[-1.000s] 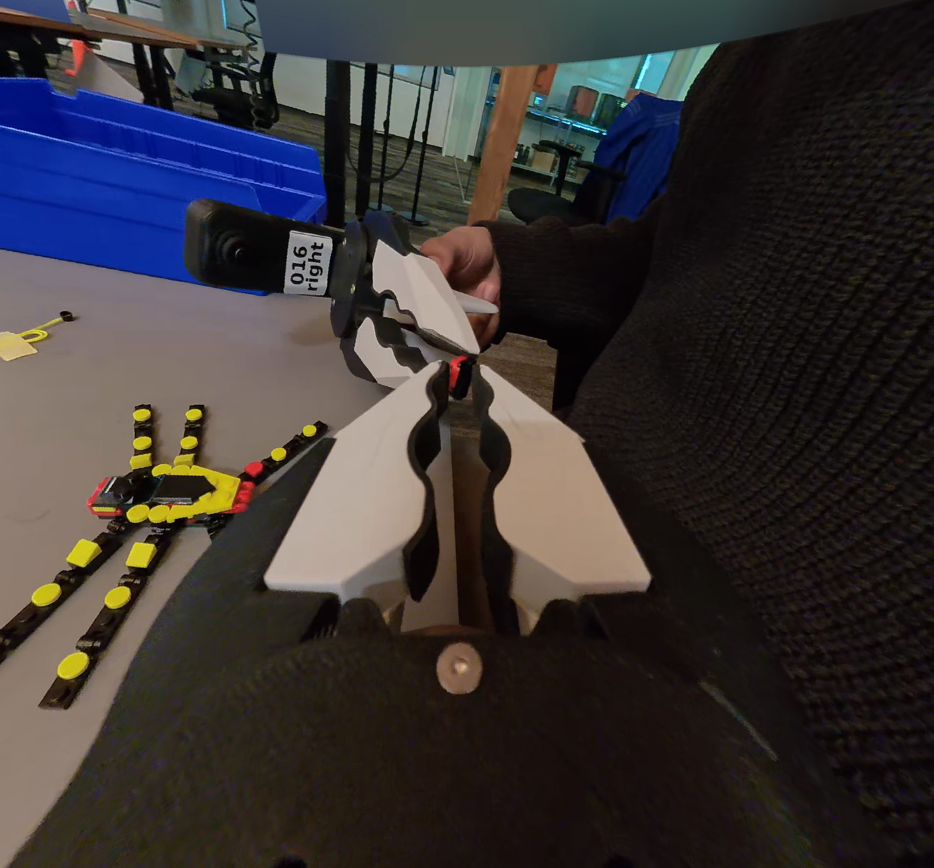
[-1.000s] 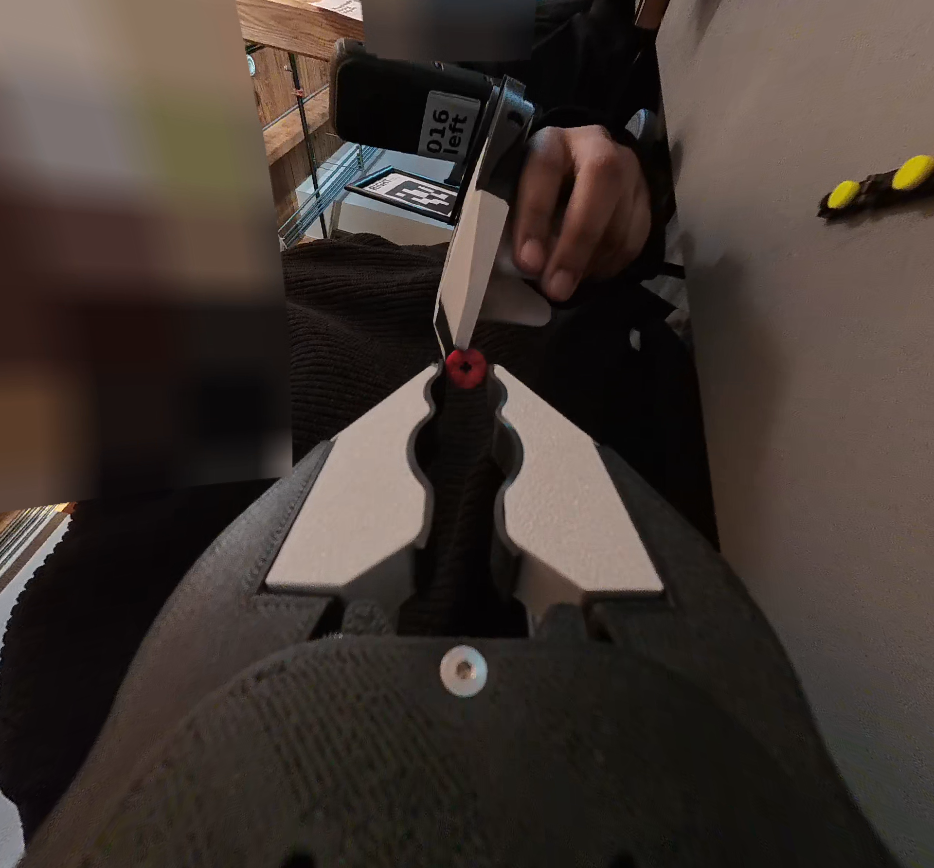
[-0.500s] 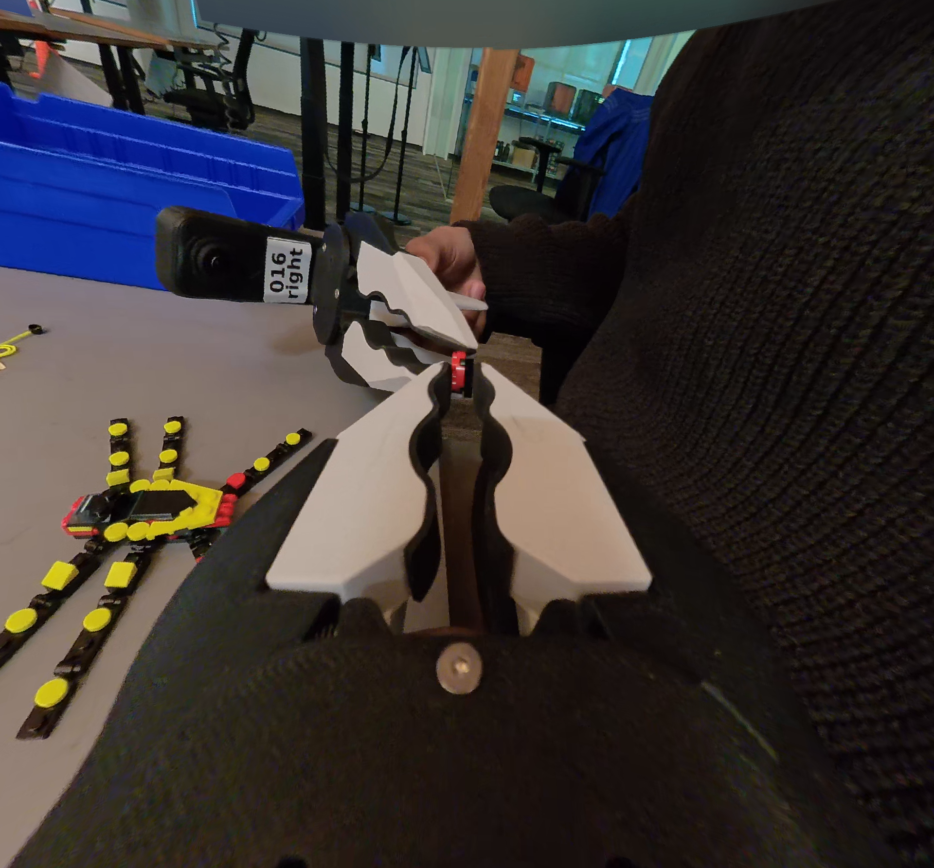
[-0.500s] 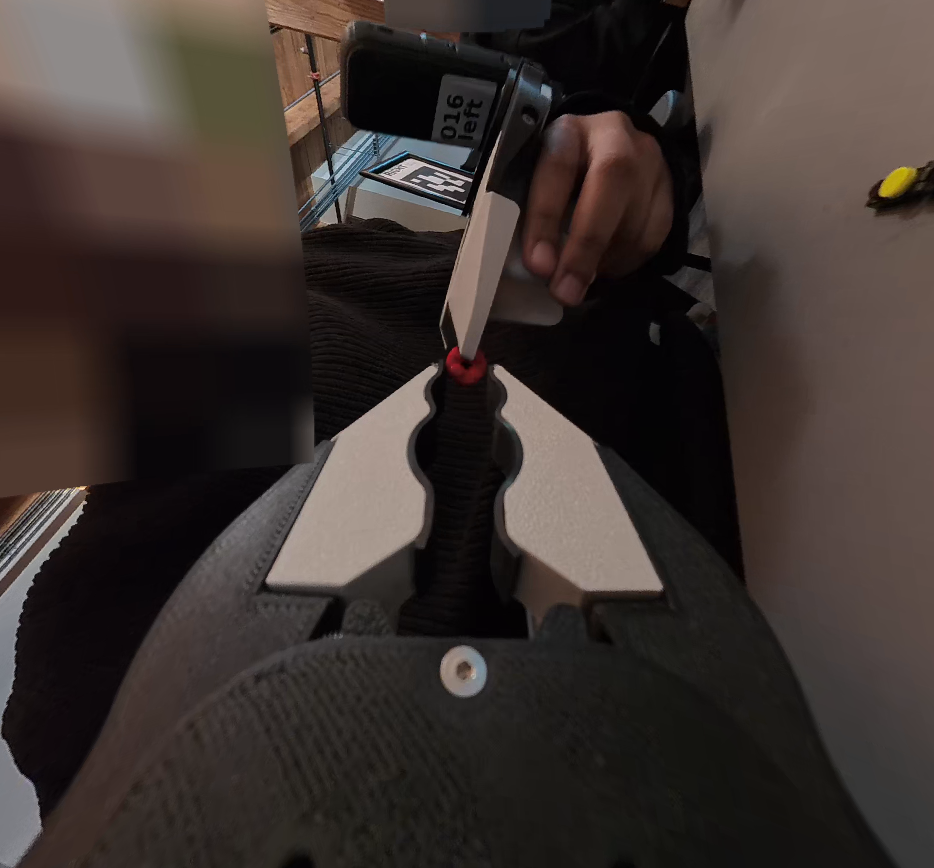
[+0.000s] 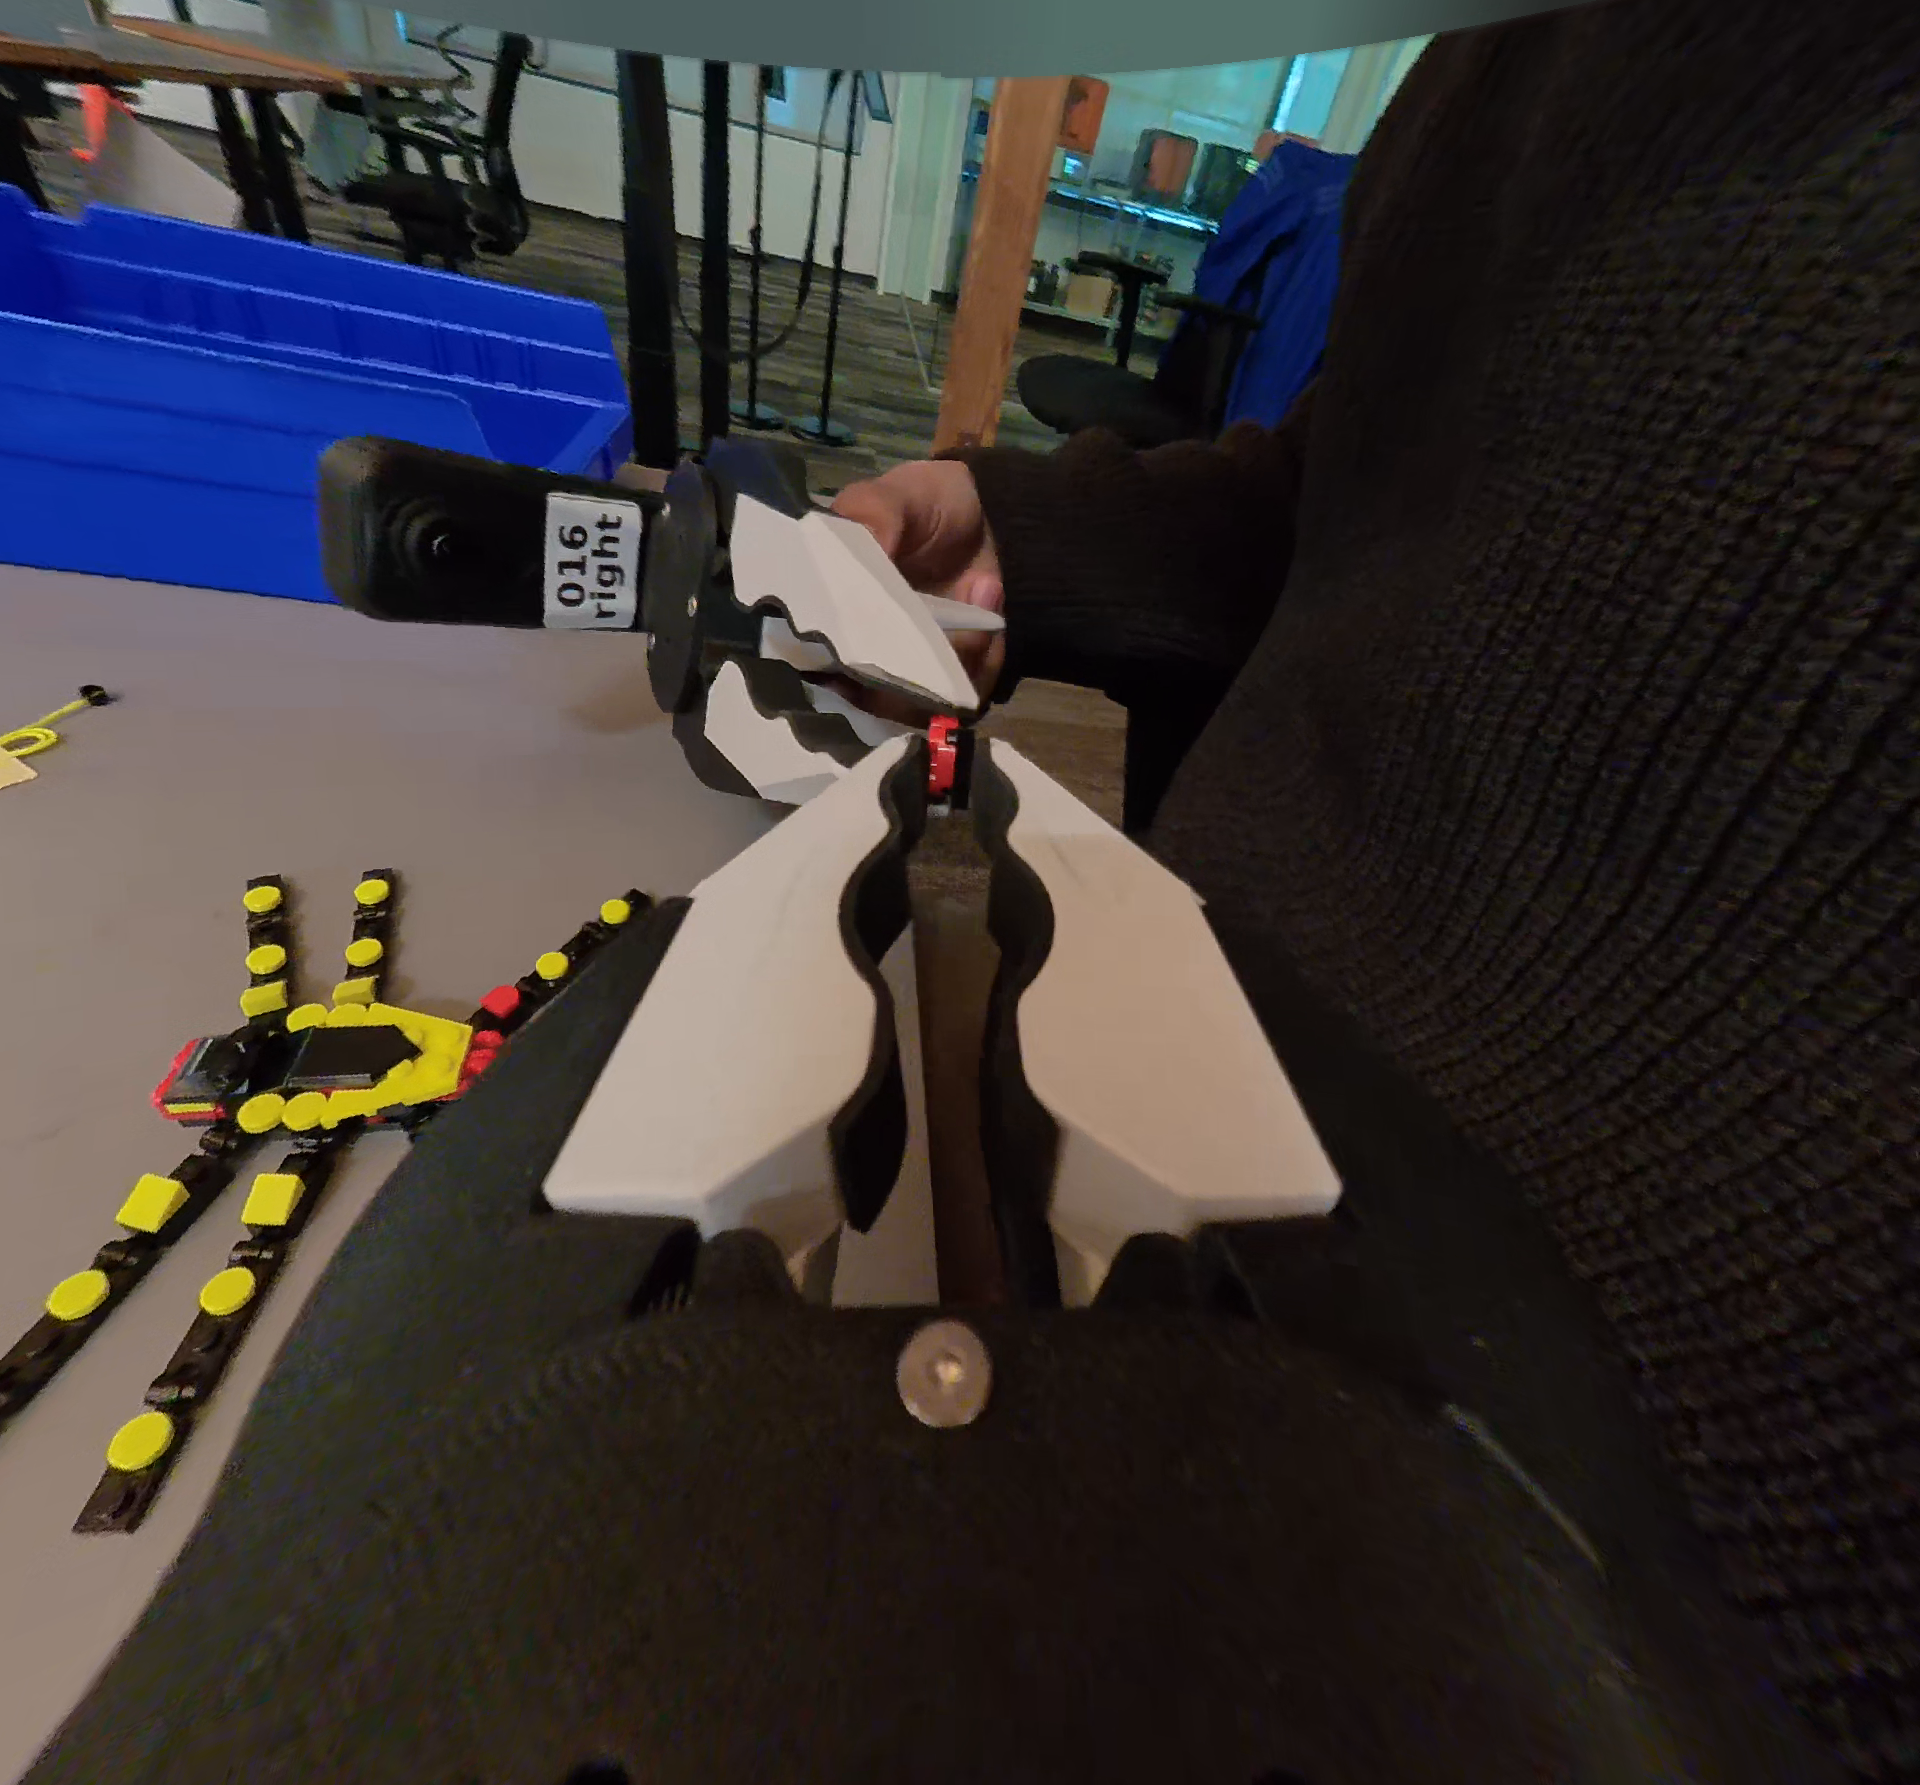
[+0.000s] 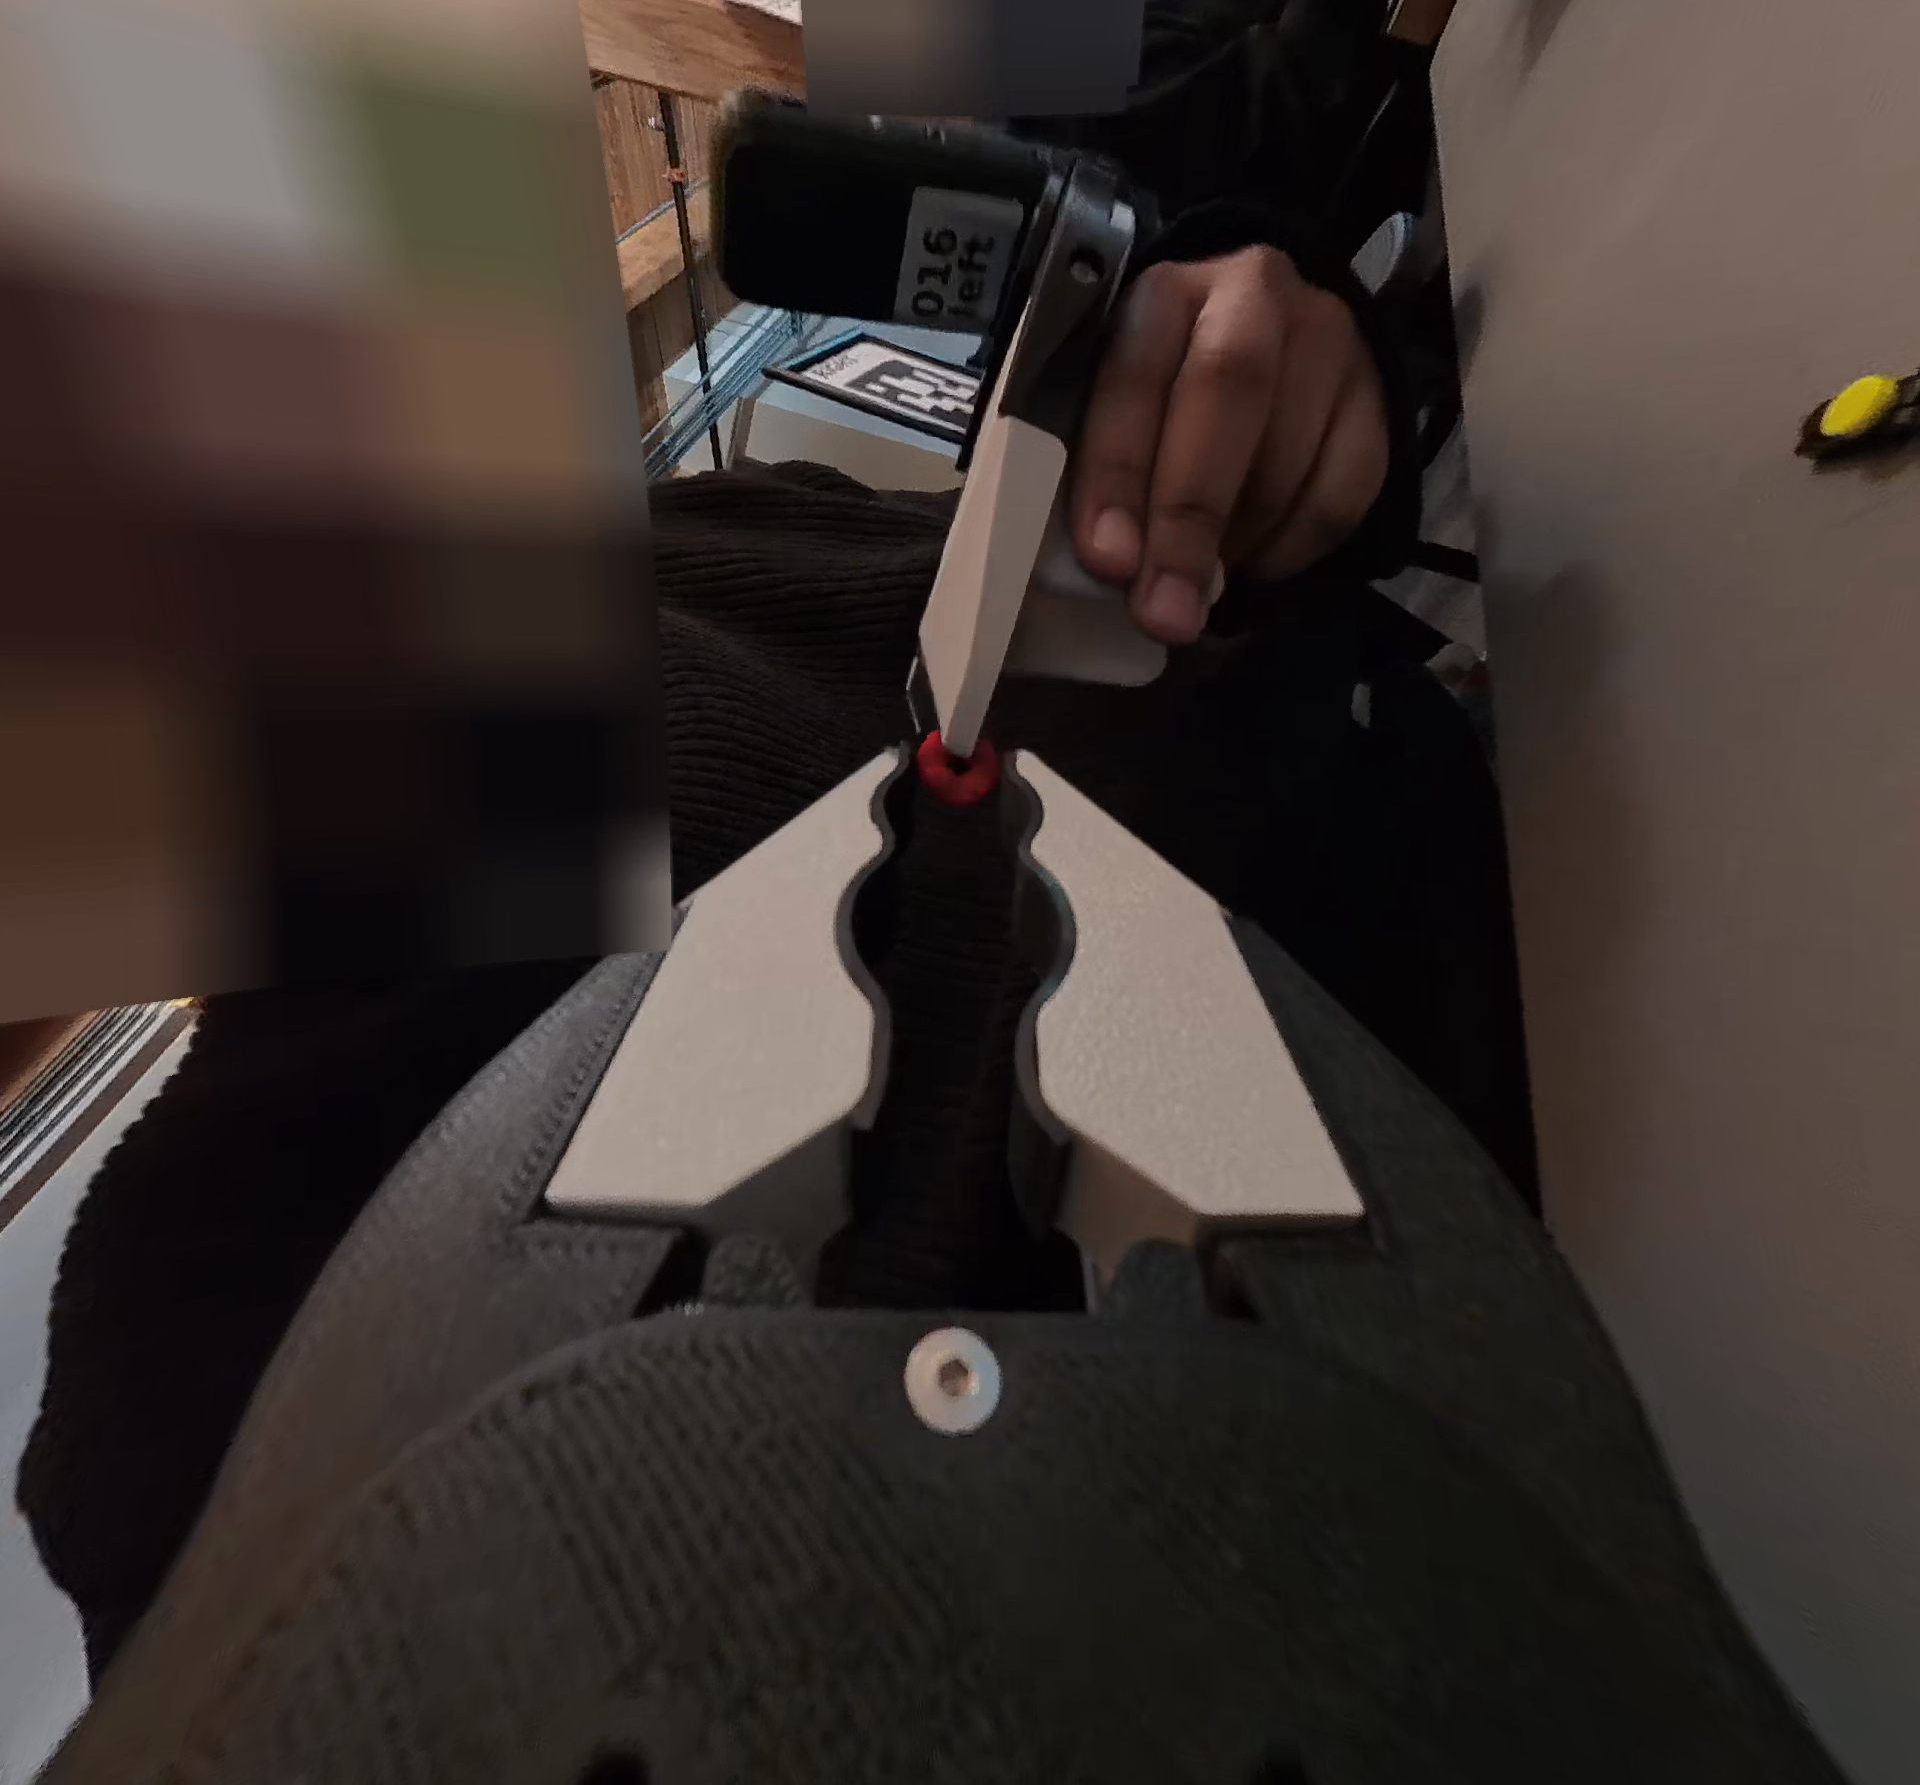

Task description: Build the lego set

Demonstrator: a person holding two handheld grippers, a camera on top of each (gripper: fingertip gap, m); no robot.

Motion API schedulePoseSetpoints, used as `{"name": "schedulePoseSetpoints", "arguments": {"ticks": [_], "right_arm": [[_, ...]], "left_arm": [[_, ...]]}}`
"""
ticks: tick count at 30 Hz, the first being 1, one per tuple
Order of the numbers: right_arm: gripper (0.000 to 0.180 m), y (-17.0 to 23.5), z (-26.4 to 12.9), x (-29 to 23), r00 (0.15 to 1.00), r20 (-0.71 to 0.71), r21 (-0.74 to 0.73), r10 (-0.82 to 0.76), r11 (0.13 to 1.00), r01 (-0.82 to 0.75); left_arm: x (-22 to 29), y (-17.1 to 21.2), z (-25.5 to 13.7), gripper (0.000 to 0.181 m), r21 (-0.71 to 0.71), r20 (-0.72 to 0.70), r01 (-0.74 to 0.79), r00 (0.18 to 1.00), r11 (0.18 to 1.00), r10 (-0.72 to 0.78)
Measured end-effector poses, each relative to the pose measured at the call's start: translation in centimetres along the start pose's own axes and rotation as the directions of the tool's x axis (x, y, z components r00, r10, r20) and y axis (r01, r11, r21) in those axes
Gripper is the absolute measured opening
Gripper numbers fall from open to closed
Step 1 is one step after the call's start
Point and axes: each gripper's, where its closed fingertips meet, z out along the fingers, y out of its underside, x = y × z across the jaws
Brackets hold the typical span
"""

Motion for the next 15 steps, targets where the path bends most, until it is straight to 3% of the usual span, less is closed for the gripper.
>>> {"name": "schedulePoseSetpoints", "arguments": {"ticks": [3,4,6,9,11,13,15], "right_arm": [[0.014,-0.6,-0.6,0.6,0.999,-0.043,0.035,-0.009,0.999,0.01],[0.014,-0.8,-0.8,0.7,0.999,-0.052,0.047,-0.015,0.999,0.017],[0.014,-1.5,-1.4,0.5,0.997,-0.065,0.082,-0.041,0.996,0.046],[0.014,-3.3,-3.5,1.2,0.96,-0.239,0.152,-0.146,0.971,0.186],[0.014,-4.7,-6.6,3.0,0.813,-0.523,0.117,-0.256,0.923,0.366],[0.014,-5.7,-11.0,4.5,0.52,-0.78,-0.043,-0.348,0.859,0.51],[0.014,-6.2,-15.2,5.1,0.198,-0.895,-0.236,-0.4,0.8,0.552]], "left_arm": [[-0.9,0.3,0.0,0.005,-0.004,0.063,0.0,0.998,1.0,0.0],[-1.2,0.3,-0.1,0.011,-0.002,0.089,-0.012,0.996,1.0,0.012],[-1.7,0.2,-0.3,0.038,0.011,0.123,-0.03,0.992,0.999,0.029],[-3.7,-0.3,-1.1,0.043,0.043,0.219,0.0,0.976,0.999,-0.009],[-5.2,-0.5,-1.7,0.043,0.07,0.276,0.052,0.959,0.996,-0.069],[-6.2,-0.9,-2.3,0.043,0.117,0.288,0.125,0.945,0.985,-0.154],[-6.8,-1.6,-3.0,0.044,0.191,0.268,0.206,0.93,0.96,-0.253]]}}
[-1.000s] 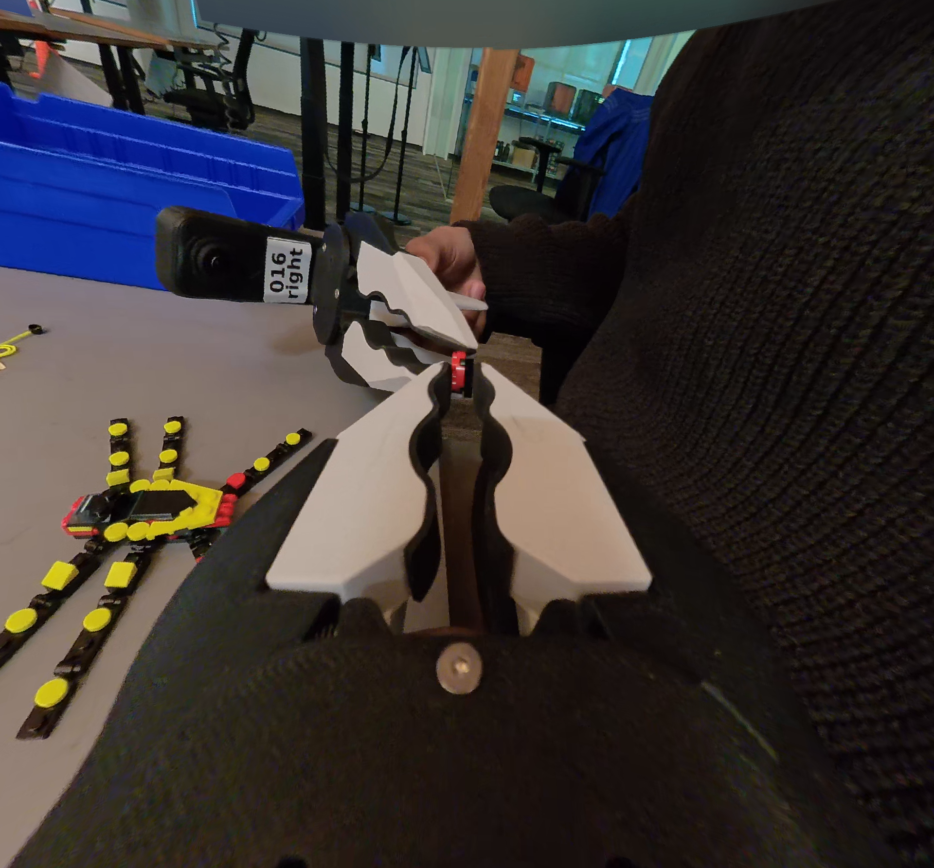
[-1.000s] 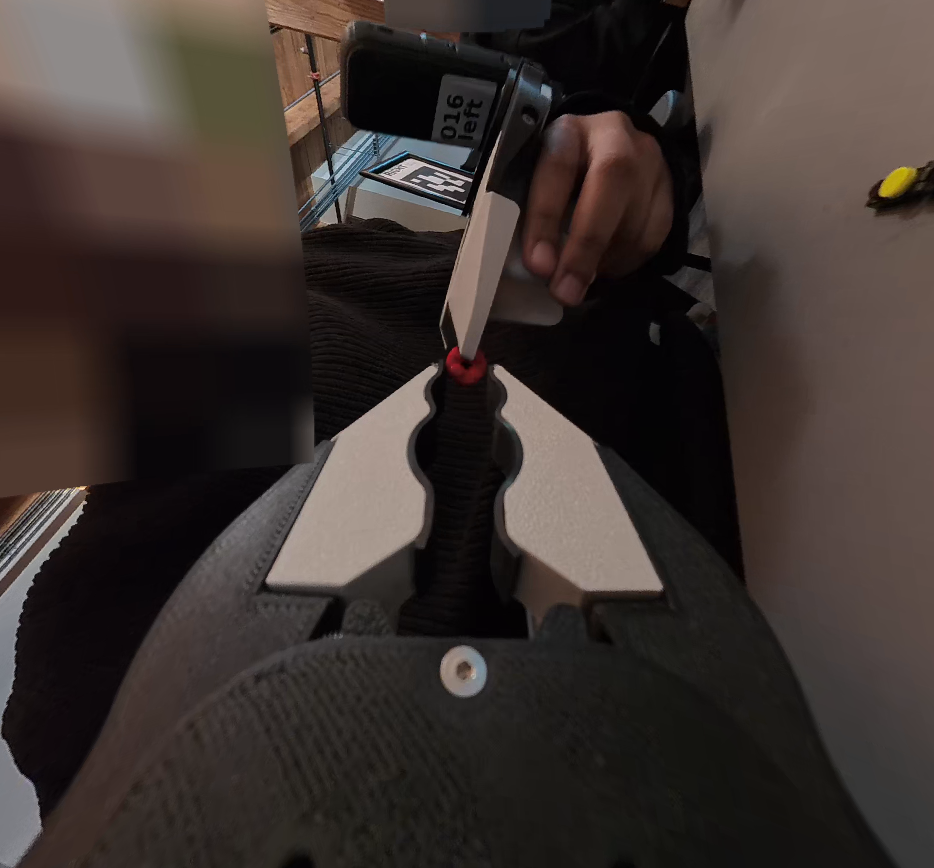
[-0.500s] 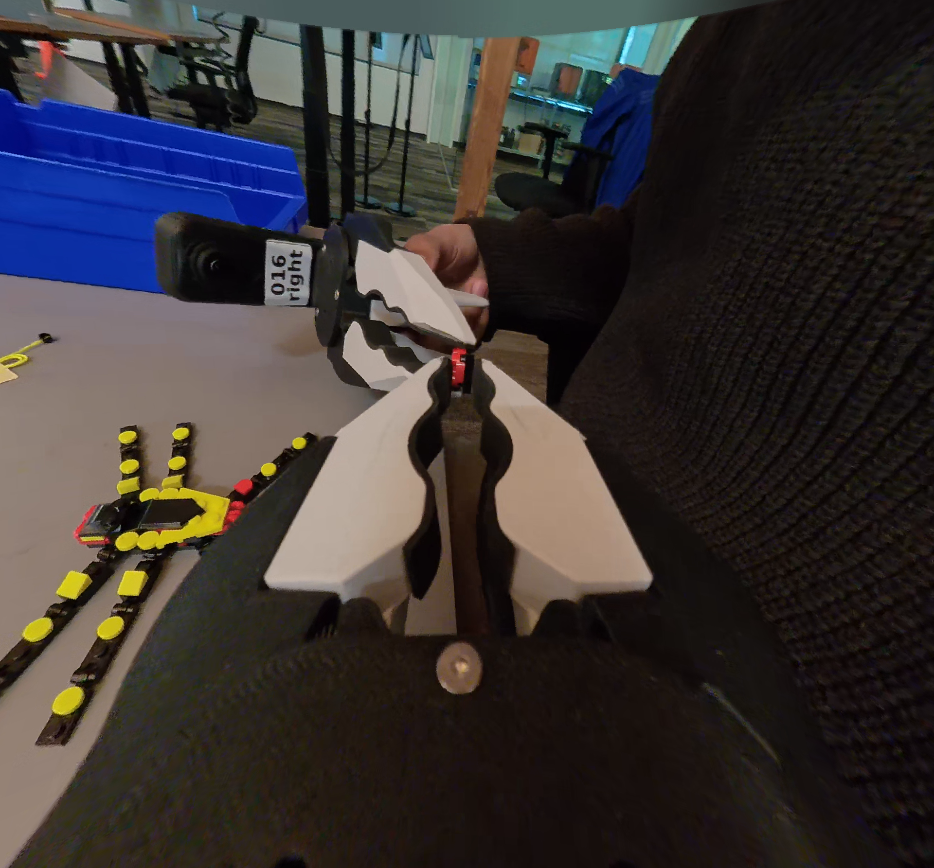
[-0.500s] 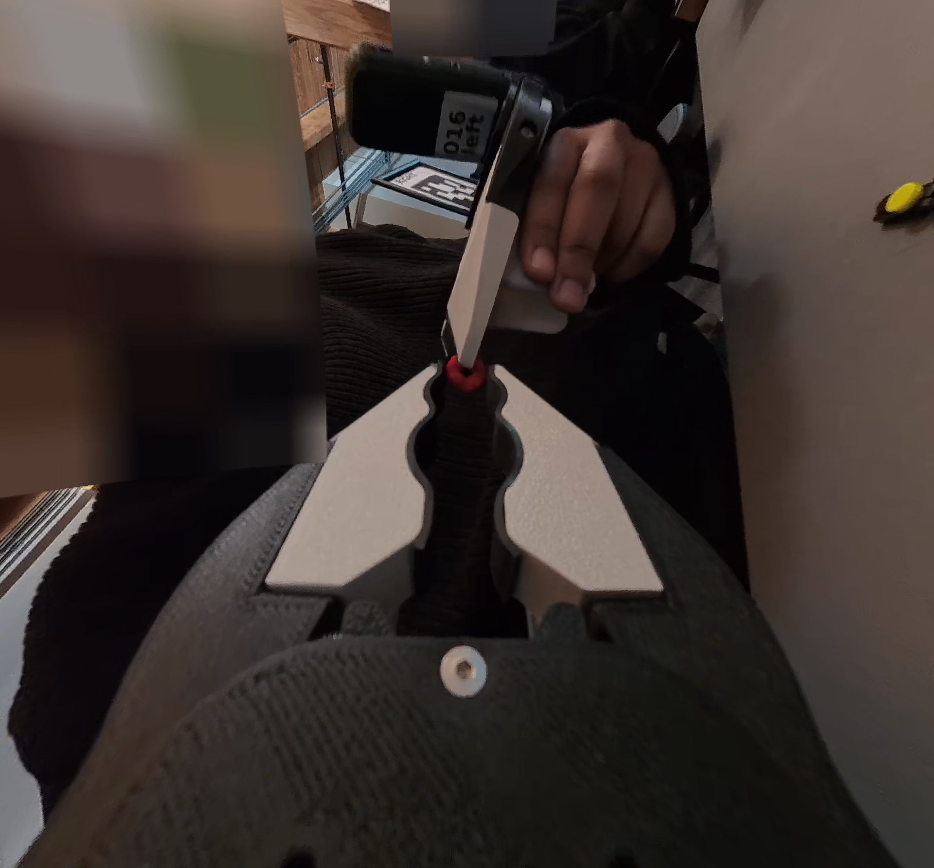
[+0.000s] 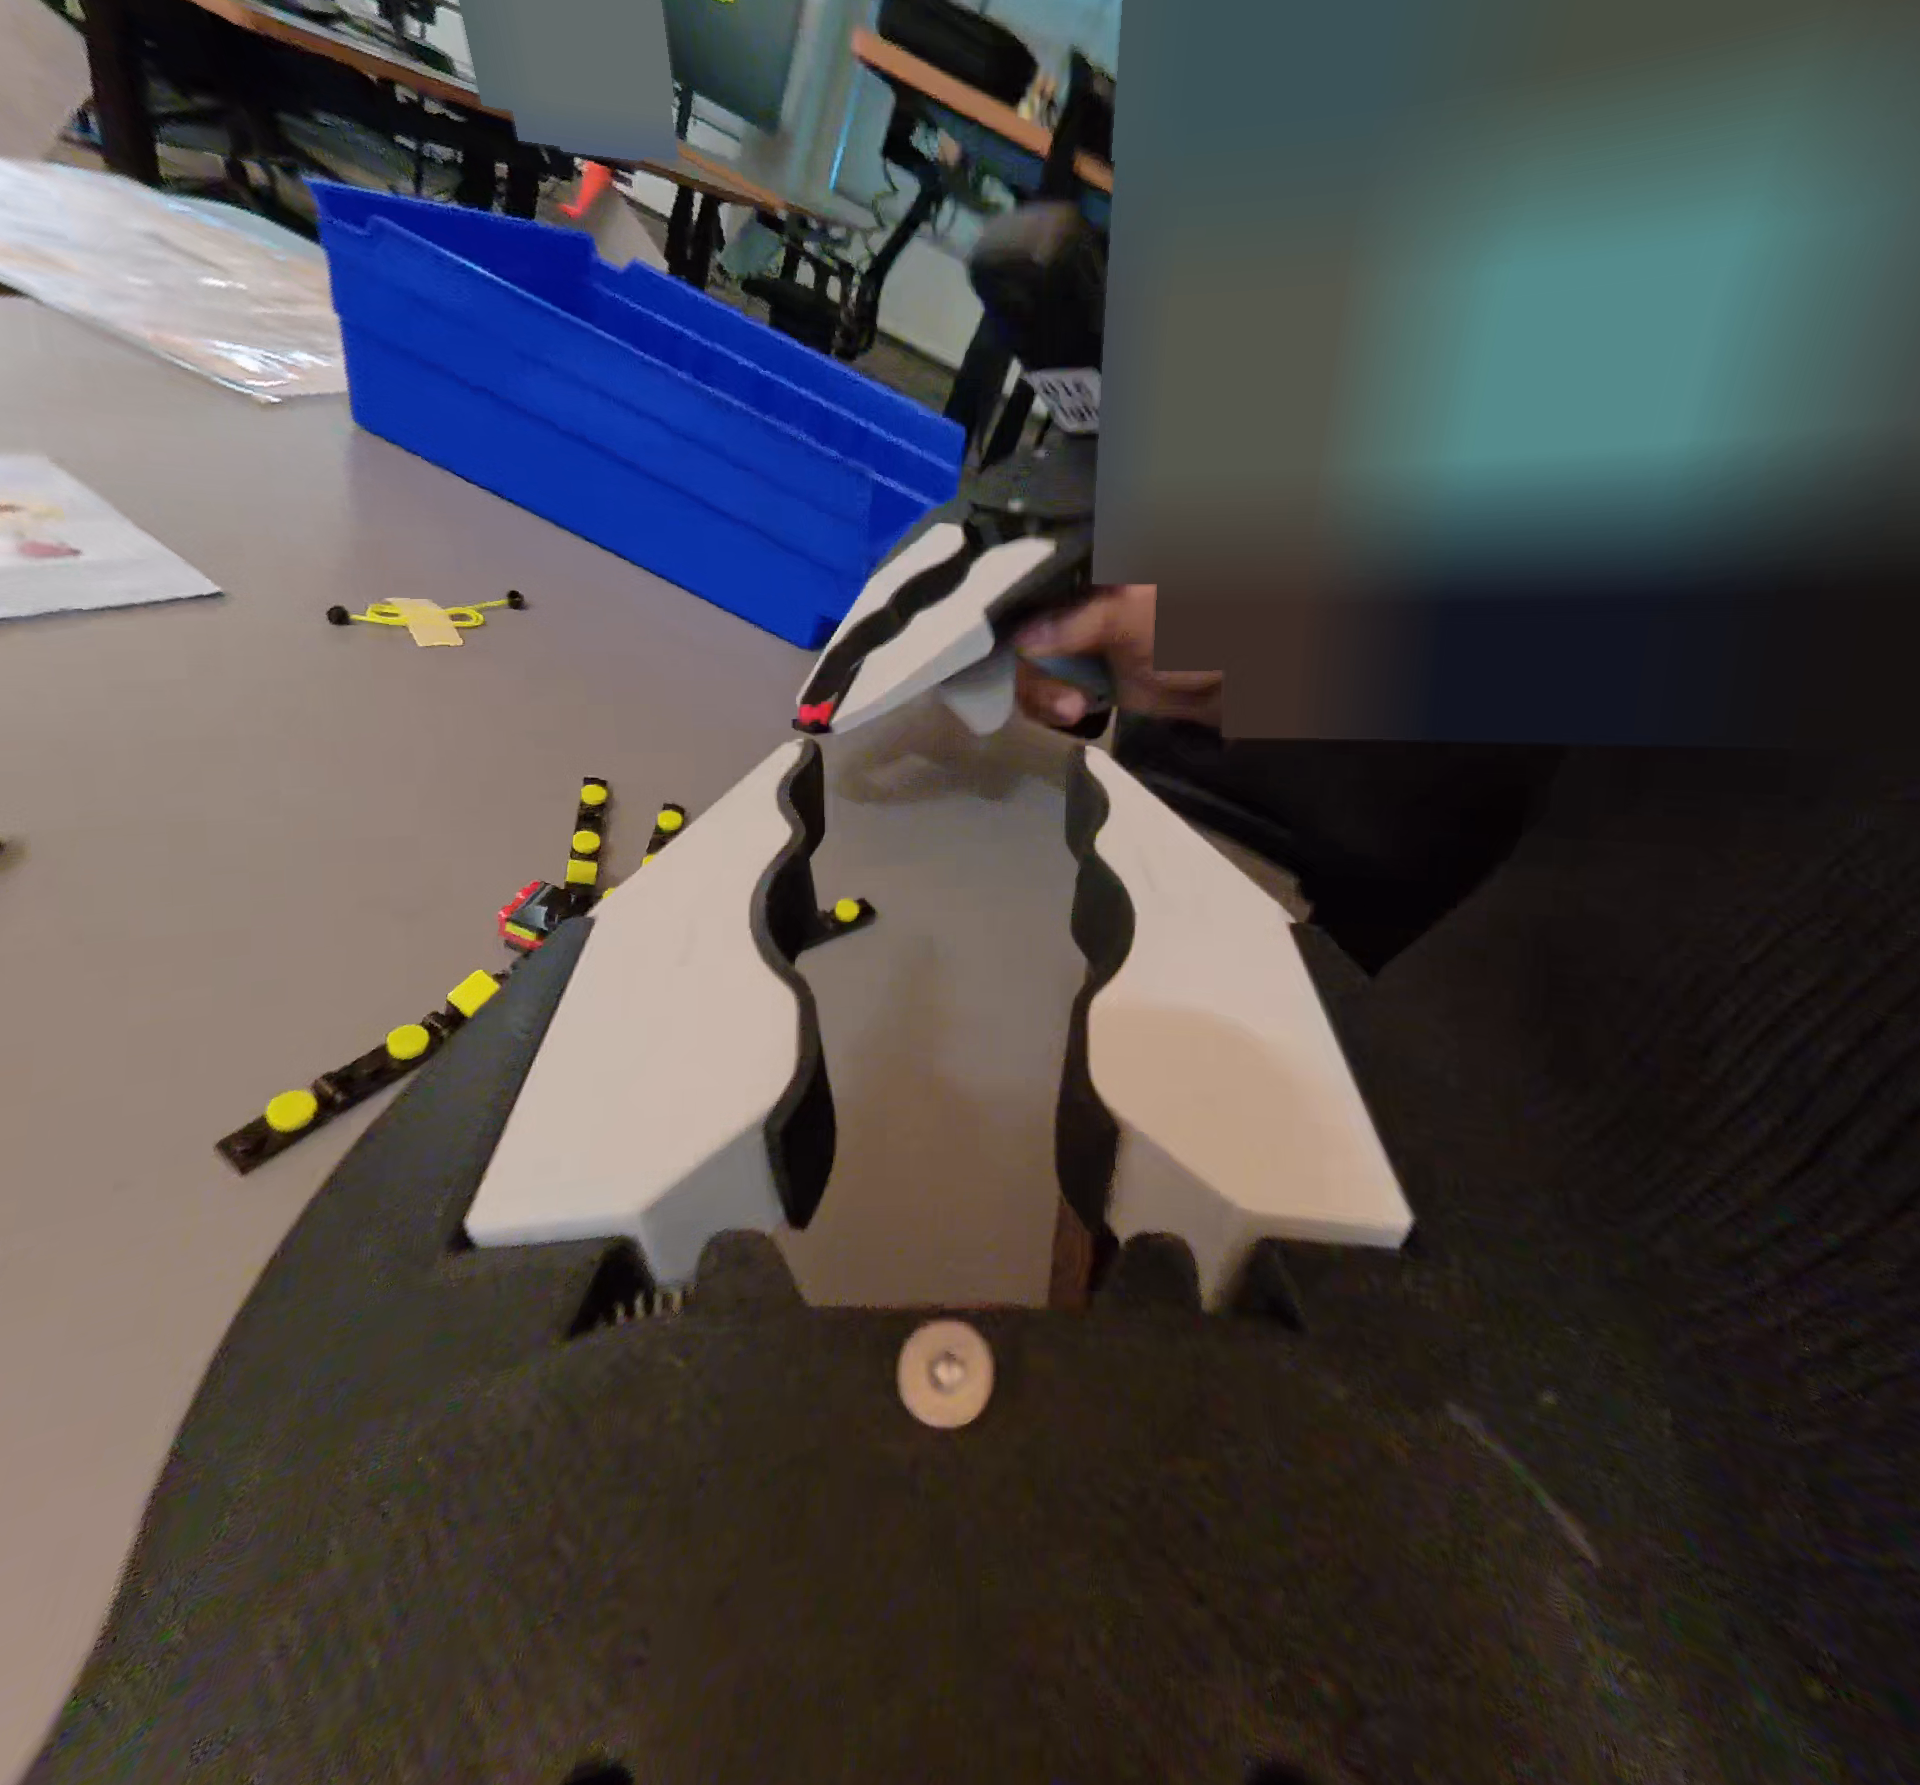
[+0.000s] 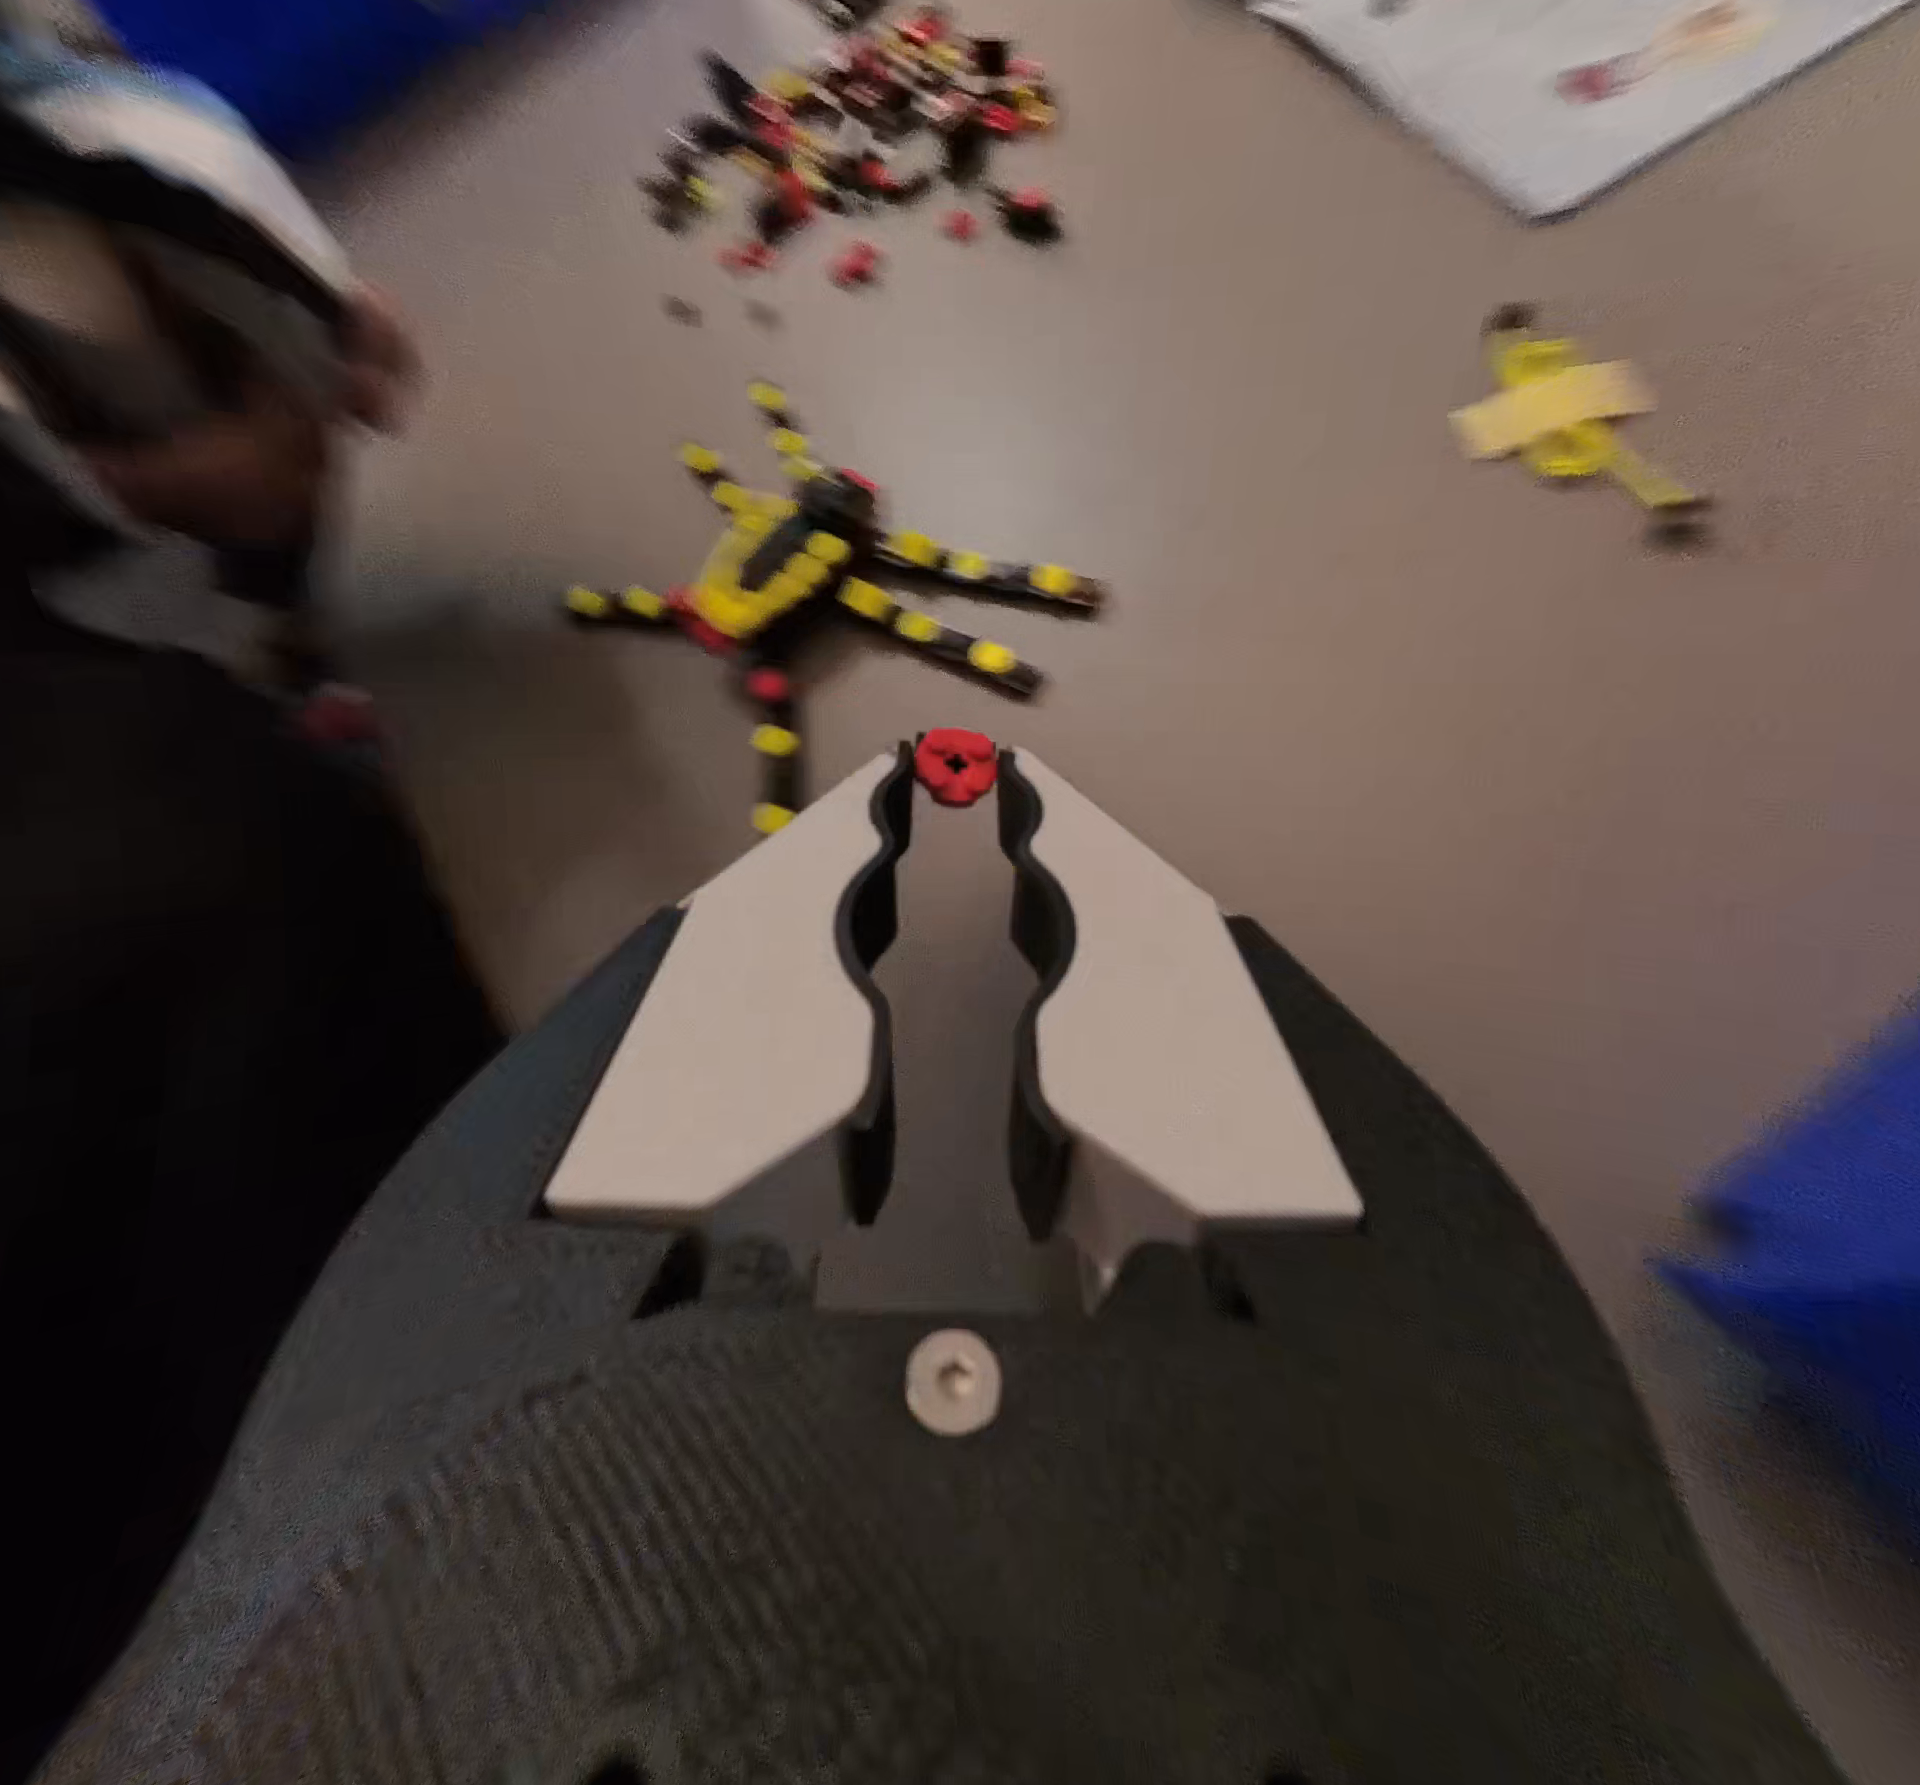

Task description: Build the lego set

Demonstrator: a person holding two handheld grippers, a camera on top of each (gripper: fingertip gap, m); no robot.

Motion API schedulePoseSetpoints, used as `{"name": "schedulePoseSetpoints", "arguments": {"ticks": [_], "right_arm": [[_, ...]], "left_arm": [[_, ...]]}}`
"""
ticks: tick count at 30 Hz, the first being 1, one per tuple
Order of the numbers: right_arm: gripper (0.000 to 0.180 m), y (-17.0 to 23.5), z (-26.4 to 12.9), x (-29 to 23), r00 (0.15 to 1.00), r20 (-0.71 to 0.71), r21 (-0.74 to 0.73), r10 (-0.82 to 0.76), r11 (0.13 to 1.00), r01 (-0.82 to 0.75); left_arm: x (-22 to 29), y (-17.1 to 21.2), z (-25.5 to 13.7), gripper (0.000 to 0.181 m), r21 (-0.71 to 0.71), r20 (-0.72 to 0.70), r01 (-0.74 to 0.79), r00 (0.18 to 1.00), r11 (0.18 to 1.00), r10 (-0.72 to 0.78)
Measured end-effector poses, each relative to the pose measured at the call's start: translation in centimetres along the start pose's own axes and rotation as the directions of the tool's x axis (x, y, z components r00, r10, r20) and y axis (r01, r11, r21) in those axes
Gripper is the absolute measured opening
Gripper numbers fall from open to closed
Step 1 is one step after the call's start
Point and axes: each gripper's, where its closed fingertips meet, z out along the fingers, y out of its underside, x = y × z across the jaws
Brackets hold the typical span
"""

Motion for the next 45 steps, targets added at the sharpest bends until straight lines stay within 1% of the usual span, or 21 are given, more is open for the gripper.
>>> {"name": "schedulePoseSetpoints", "arguments": {"ticks": [1,2,5,6,9,11,14,16,19,20,22,24,27,30,32,33,36,38,40,41,45], "right_arm": [[0.014,0.6,-0.4,1.4,0.993,-0.093,-0.036,-0.077,0.997,0.074],[0.014,1.4,-0.5,2.4,0.979,-0.148,-0.091,-0.139,0.988,0.126],[0.014,4.2,0.0,3.9,0.945,-0.198,-0.271,-0.261,0.941,0.203],[0.014,4.5,0.3,3.9,0.937,-0.197,-0.293,-0.29,0.929,0.226],[0.014,4.2,0.7,3.2,0.924,-0.183,-0.29,-0.335,0.917,0.274],[0.023,4.3,0.8,3.2,0.927,-0.186,-0.294,-0.325,0.919,0.263],[0.036,3.5,0.8,2.7,0.942,-0.173,-0.246,-0.286,0.939,0.24],[0.039,1.6,0.2,1.9,0.953,-0.167,-0.134,-0.253,0.963,0.232],[0.043,-2.3,-2.0,1.4,0.965,-0.189,0.101,-0.181,0.974,0.202],[0.046,-3.2,-2.9,1.6,0.965,-0.208,0.156,-0.162,0.968,0.196],[0.047,-4.1,-4.3,2.3,0.952,-0.268,0.212,-0.147,0.955,0.208],[0.047,-4.3,-4.6,2.6,0.937,-0.306,0.213,-0.166,0.948,0.237],[0.046,-4.0,-3.9,2.6,0.91,-0.346,0.159,-0.228,0.942,0.297],[0.047,-4.1,-3.7,2.7,0.848,-0.431,0.112,-0.31,0.914,0.391],[0.043,-4.2,-3.6,2.5,0.81,-0.466,0.102,-0.355,0.888,0.448],[0.044,-4.0,-3.3,2.3,0.81,-0.458,0.093,-0.366,0.886,0.453],[0.058,-3.4,-2.3,1.9,0.849,-0.402,0.097,-0.343,0.906,0.412],[0.059,-3.6,-2.3,1.6,0.871,-0.376,0.128,-0.316,0.913,0.387],[0.057,-3.9,-2.6,1.2,0.887,-0.357,0.163,-0.292,0.916,0.367],[0.052,-4.1,-2.7,1.0,0.892,-0.346,0.175,-0.29,0.914,0.365],[0.046,-3.9,-2.5,0.6,0.877,-0.352,0.153,-0.329,0.904,0.4]], "left_arm": [[-0.3,-0.6,-0.2,0.044,0.031,-0.001,0.047,0.999,0.998,-0.047],[-0.7,-1.2,-0.5,0.045,0.064,-0.001,0.086,0.996,0.994,-0.086],[-1.3,-2.3,-1.2,0.044,0.13,-0.025,0.171,0.985,0.977,-0.17],[-1.4,-2.3,-1.3,0.044,0.133,-0.034,0.196,0.981,0.972,-0.193],[-1.4,-2.3,-1.3,0.044,0.122,-0.069,0.252,0.967,0.96,-0.246],[-1.4,-2.3,-1.3,0.044,0.122,-0.083,0.272,0.961,0.955,-0.263],[-1.5,-2.5,-1.4,0.044,0.137,-0.082,0.277,0.96,0.951,-0.268],[-1.6,-2.6,-1.4,0.044,0.144,-0.081,0.277,0.96,0.95,-0.268],[-1.6,-2.6,-1.4,0.044,0.145,-0.084,0.282,0.958,0.948,-0.273],[-1.6,-2.6,-1.4,0.044,0.144,-0.085,0.283,0.958,0.948,-0.273],[-1.6,-2.6,-1.3,0.044,0.144,-0.083,0.282,0.959,0.949,-0.272],[-1.6,-2.6,-1.3,0.044,0.145,-0.082,0.282,0.959,0.948,-0.273],[-1.7,-2.6,-1.3,0.044,0.149,-0.087,0.292,0.956,0.945,-0.281],[-1.8,-2.8,-1.4,0.044,0.157,-0.093,0.306,0.951,0.939,-0.295],[-2.0,-2.9,-1.5,0.043,0.164,-0.09,0.31,0.95,0.937,-0.299],[-2.0,-2.9,-1.5,0.043,0.167,-0.089,0.311,0.95,0.936,-0.299],[-2.1,-2.9,-1.6,0.043,0.169,-0.092,0.326,0.945,0.93,-0.314],[-2.3,-2.9,-1.6,0.044,0.169,-0.094,0.338,0.941,0.926,-0.326],[-2.4,-3.0,-1.6,0.044,0.175,-0.091,0.341,0.94,0.924,-0.33],[-2.5,-3.0,-1.7,0.044,0.181,-0.093,0.339,0.94,0.923,-0.327],[-2.5,-3.7,-1.9,0.053,0.225,-0.118,0.352,0.935,0.909,-0.333]]}}
